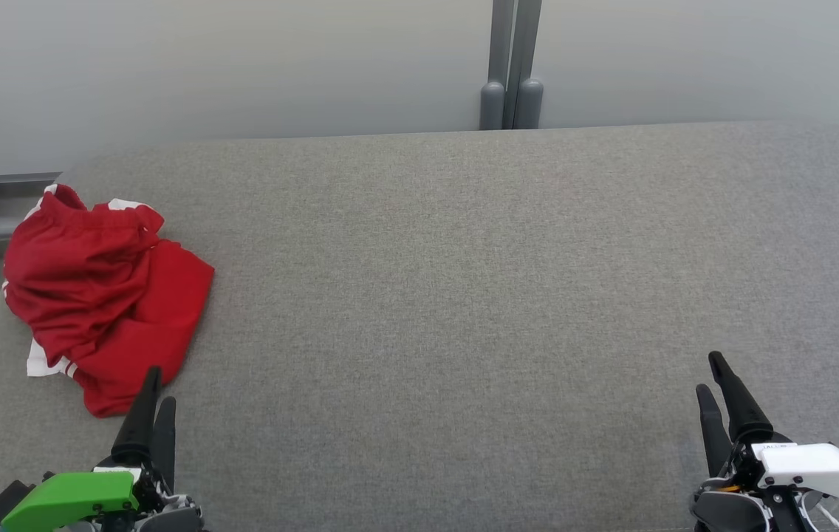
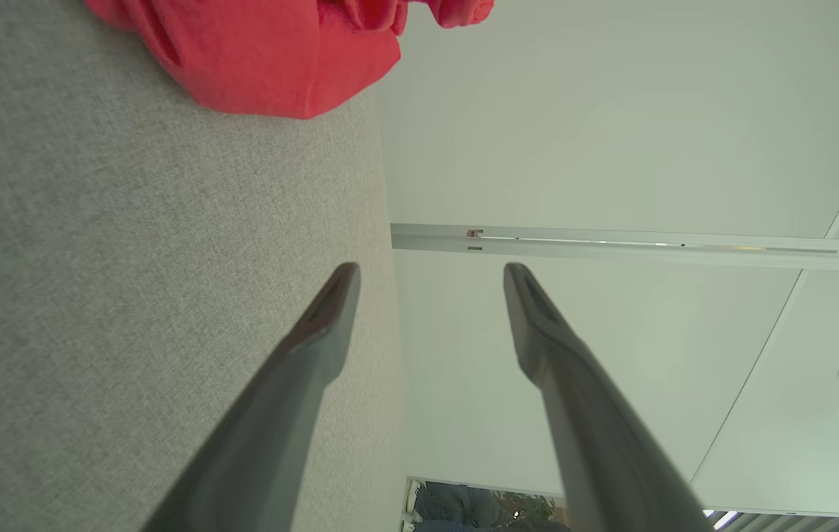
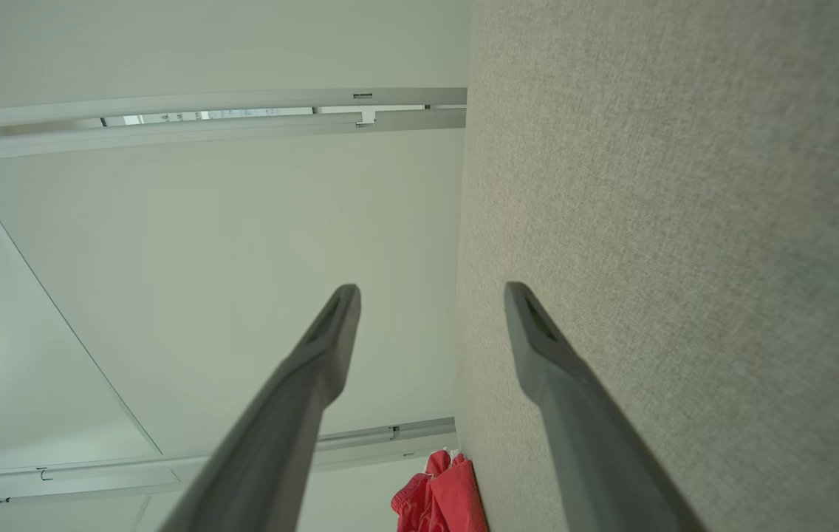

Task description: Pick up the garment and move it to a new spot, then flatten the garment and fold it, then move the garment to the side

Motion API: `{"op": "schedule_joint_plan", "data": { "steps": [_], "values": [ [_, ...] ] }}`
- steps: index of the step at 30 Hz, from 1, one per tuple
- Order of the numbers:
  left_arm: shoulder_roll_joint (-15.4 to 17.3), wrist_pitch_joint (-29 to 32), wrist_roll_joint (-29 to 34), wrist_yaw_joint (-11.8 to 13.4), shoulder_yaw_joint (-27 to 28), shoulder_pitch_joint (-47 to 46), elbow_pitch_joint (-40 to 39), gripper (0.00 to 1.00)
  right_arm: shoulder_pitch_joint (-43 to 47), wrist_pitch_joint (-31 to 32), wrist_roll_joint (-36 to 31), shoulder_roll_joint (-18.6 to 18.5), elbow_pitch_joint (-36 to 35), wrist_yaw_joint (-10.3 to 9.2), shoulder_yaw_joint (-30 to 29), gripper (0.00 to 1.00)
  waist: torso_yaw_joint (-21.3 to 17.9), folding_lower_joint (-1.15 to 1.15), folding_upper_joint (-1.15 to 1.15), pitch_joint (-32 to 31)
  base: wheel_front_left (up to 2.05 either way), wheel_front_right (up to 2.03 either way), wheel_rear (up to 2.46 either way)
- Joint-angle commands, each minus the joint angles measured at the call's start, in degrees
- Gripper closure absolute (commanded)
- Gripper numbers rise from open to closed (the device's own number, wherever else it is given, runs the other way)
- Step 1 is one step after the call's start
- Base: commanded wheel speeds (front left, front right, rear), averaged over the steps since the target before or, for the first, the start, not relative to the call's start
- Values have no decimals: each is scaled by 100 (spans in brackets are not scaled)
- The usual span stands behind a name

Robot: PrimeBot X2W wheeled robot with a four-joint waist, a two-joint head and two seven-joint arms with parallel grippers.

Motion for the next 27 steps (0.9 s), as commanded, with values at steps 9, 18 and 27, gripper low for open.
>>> {"op": "schedule_joint_plan", "data": {
  "steps": [9,18,27],
  "values": [
    [40,-332,365,-17,-124,16,-122,0,-164,-233,-391,-30,12,2,154,0,1,0,0,-29,0,0,0],
    [44,-601,1123,-3,-89,37,-128,0,-273,-421,-1160,-38,171,2,244,0,14,0,0,-60,0,0,0],
    [49,-820,2059,73,-193,66,-182,0,-390,-576,-2144,-45,363,2,328,0,18,0,0,-88,0,0,0]
  ]
}}
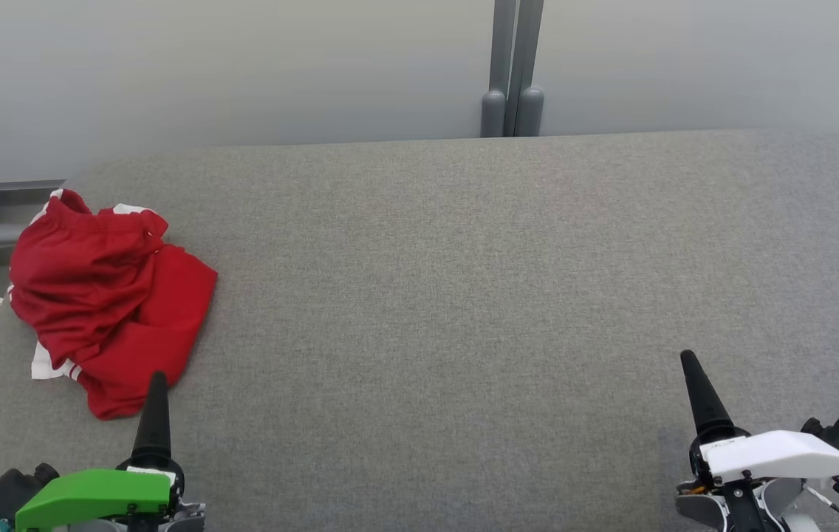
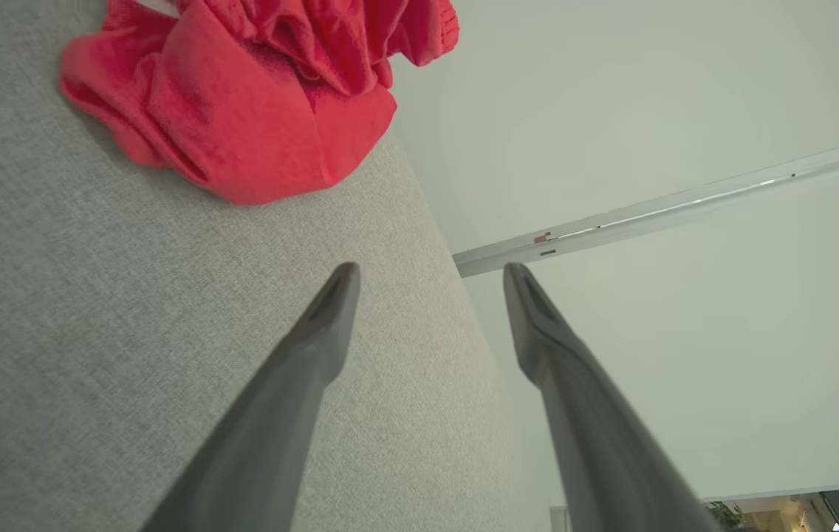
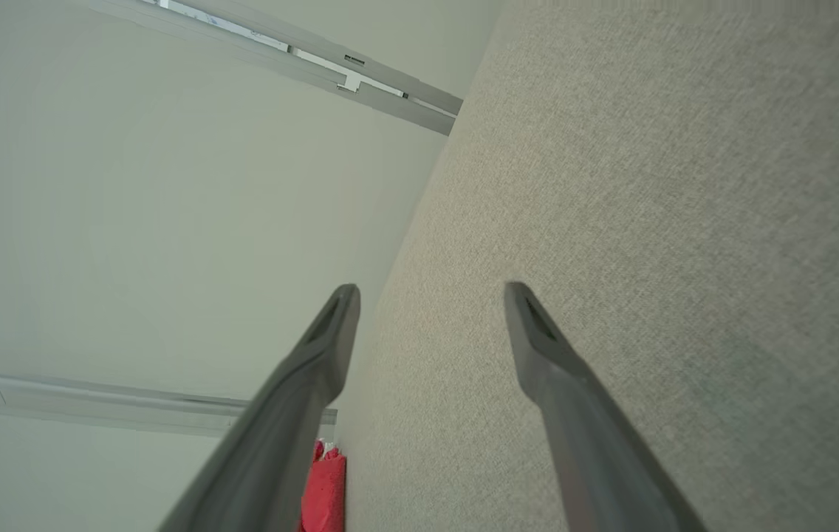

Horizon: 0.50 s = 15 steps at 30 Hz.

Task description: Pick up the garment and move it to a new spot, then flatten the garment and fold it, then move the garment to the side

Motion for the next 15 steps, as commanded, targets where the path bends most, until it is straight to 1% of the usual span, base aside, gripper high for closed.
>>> {"op": "schedule_joint_plan", "data": {
  "steps": [1,7,13,14,15],
  "values": [
    [42,-62,248,22,-23,-16,-108,0,-182,-62,-274,-36,-23,1,24,0,0,0,0,-5,0,0,0],
    [48,-214,926,65,-139,-3,-79,0,-255,-169,-1099,-40,105,1,53,0,3,0,0,-24,0,0,0],
    [54,-352,1739,218,-269,-22,-55,0,-310,-266,-1803,-44,213,1,83,0,7,0,0,-42,0,0,0],
    [75,-398,2035,268,-335,-41,-23,0,-332,-301,-2021,-45,242,2,87,0,8,0,0,-44,0,0,0],
    [88,-421,2172,303,-358,-55,-4,0,-344,-316,-2121,-45,254,2,89,0,9,0,0,-45,0,0,0]
  ]
}}
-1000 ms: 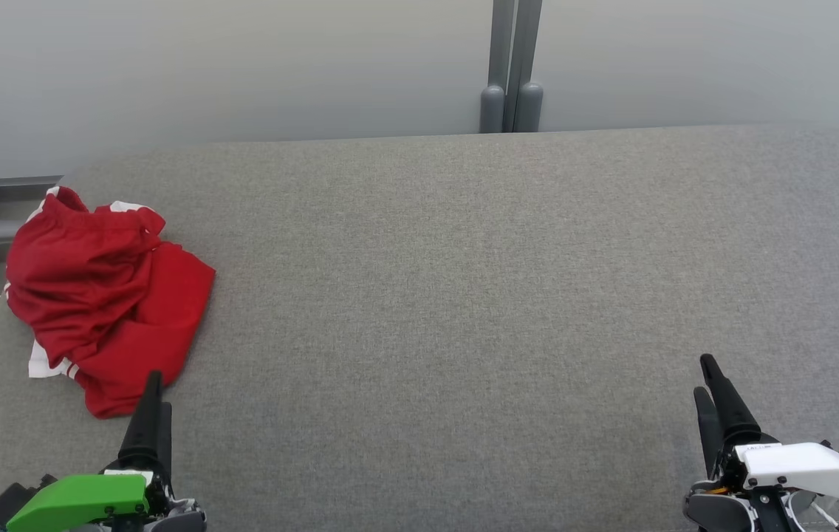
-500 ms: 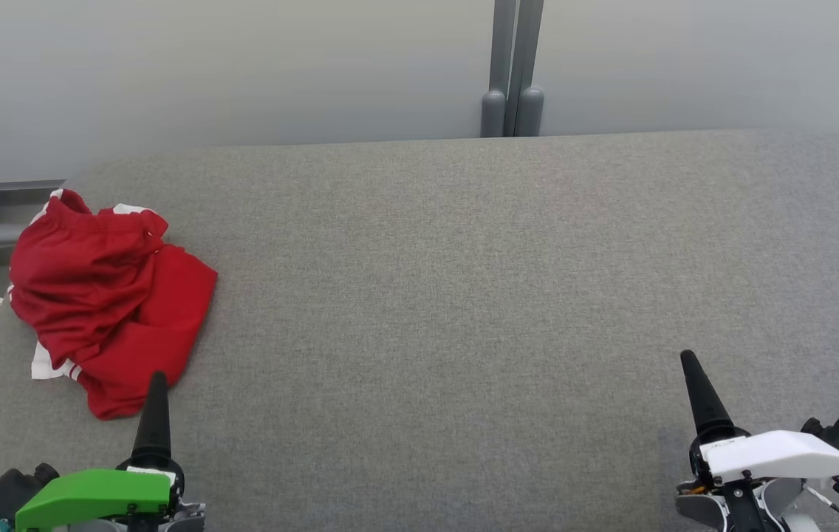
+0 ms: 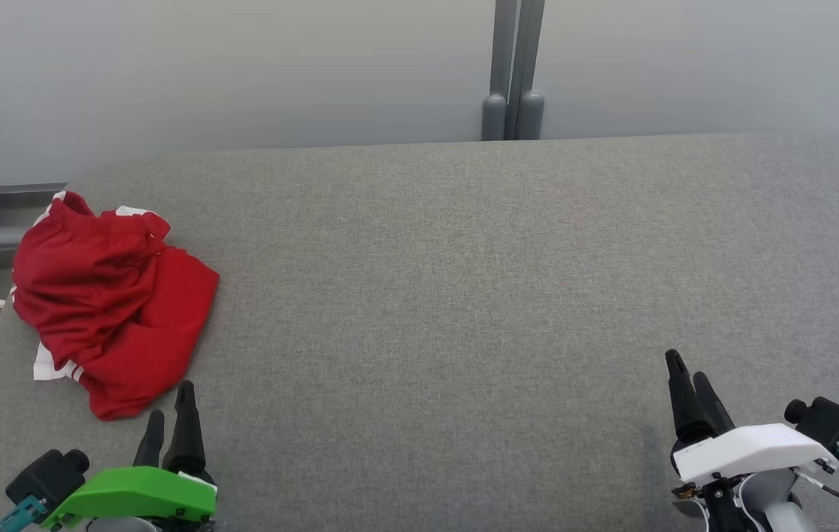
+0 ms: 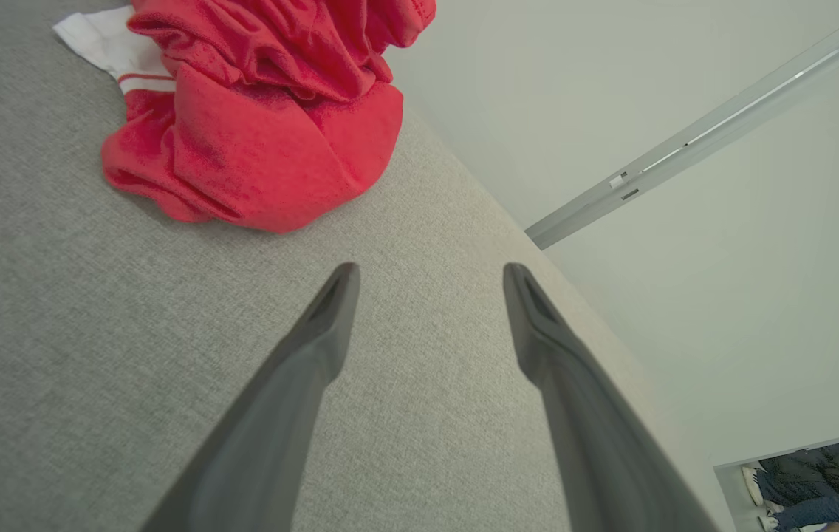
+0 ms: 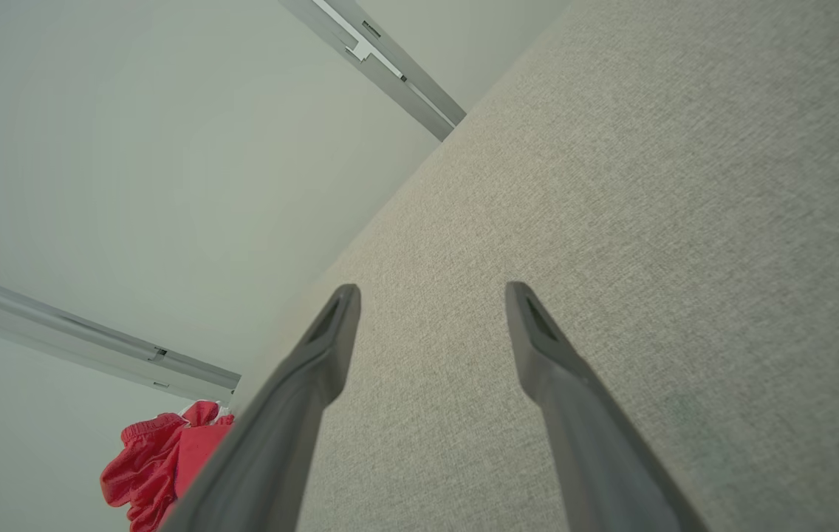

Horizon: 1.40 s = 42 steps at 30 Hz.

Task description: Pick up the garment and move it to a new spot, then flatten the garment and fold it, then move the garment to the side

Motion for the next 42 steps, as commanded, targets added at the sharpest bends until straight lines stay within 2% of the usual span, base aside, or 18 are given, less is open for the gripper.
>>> {"op": "schedule_joint_plan", "data": {
  "steps": [1,6,12,26,42],
  "values": [
    [93,-67,316,72,-43,-117,-13,0,-178,-65,-262,-32,-20,2,5,0,1,0,0,-1,0,0,0],
    [161,-173,1020,298,-221,-207,136,0,-214,-140,-751,-35,43,2,24,0,1,0,0,-8,0,0,0],
    [217,-315,1632,356,-418,-280,276,0,-285,-242,-1437,-39,175,2,1,0,2,0,0,-20,0,0,0],
    [304,-569,2498,526,-544,-388,381,0,-403,-183,-2758,-46,292,2,66,0,18,0,0,-39,0,0,0],
    [369,-812,3241,551,-706,-441,516,0,-395,-101,-3847,-54,270,2,164,0,11,0,0,-68,0,0,0]
  ]
}}
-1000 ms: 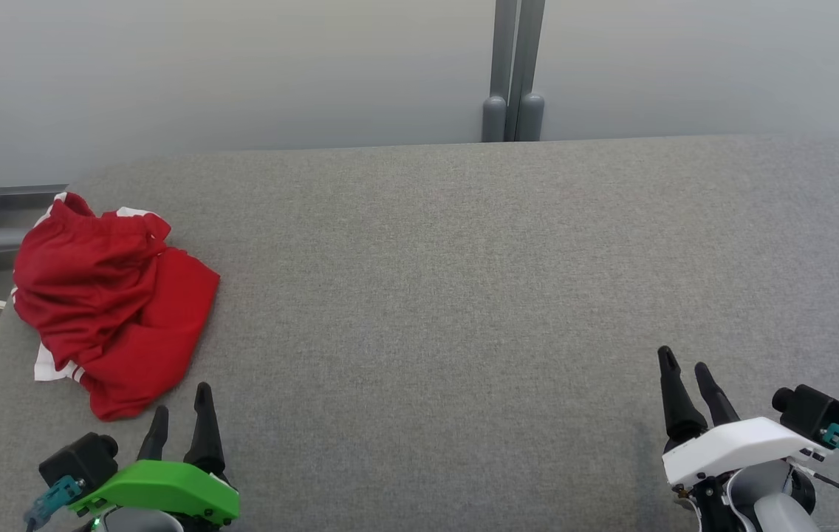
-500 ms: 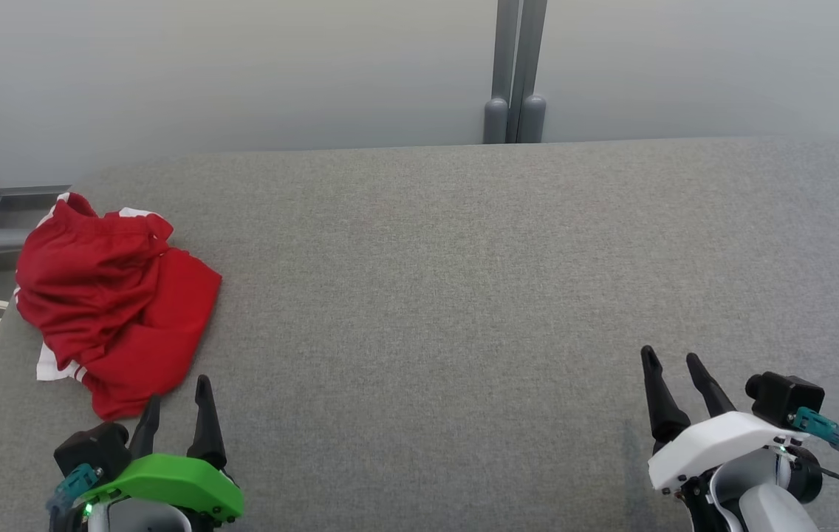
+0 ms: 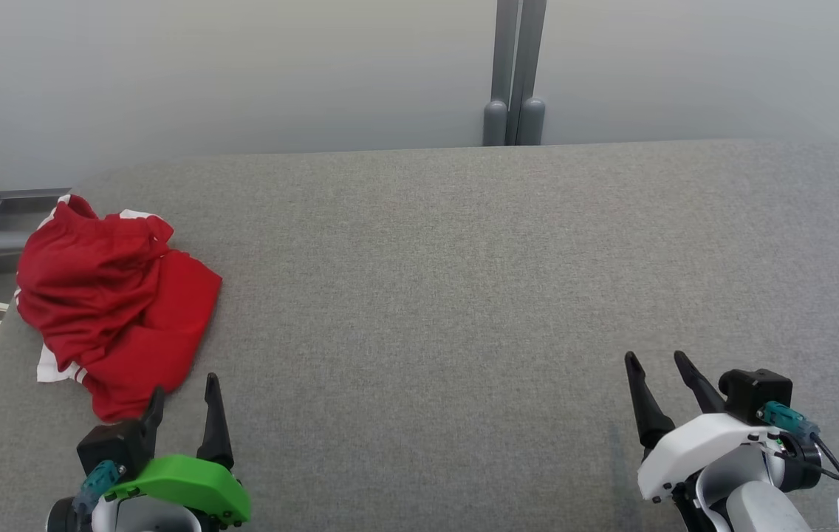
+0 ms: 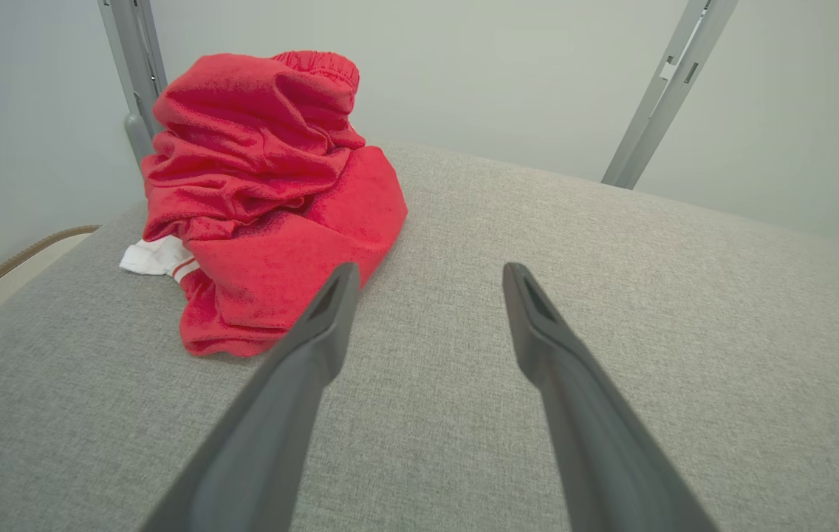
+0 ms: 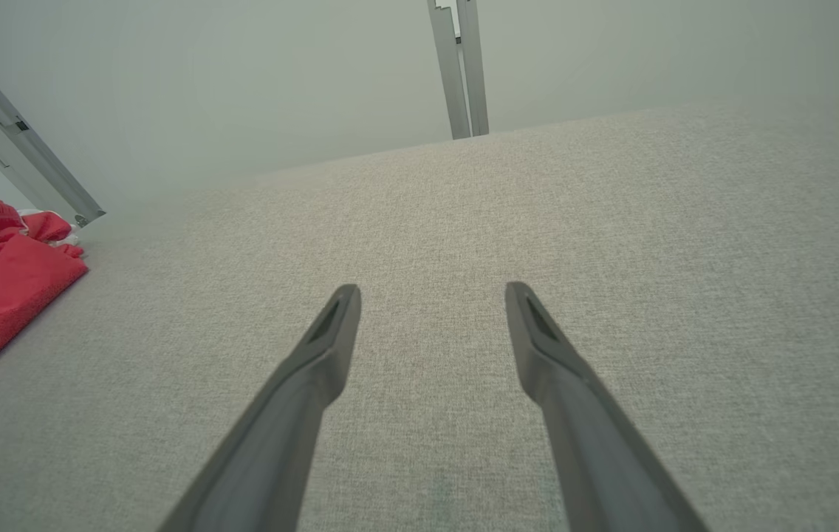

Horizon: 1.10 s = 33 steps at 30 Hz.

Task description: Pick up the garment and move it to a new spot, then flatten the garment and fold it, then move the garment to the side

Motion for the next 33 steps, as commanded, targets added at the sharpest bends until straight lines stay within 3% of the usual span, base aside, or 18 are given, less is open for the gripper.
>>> {"op": "schedule_joint_plan", "data": {
  "steps": [1,33],
  "values": [
    [59,-47,110,-22,-17,-148,-22,0,-86,-13,-131,-31,-35,1,15,0,-2,0,0,2,0,0,0],
    [136,-463,1297,15,-272,-171,258,0,-151,-185,-1668,-42,106,1,246,0,2,0,0,-45,0,0,0]
  ]
}}
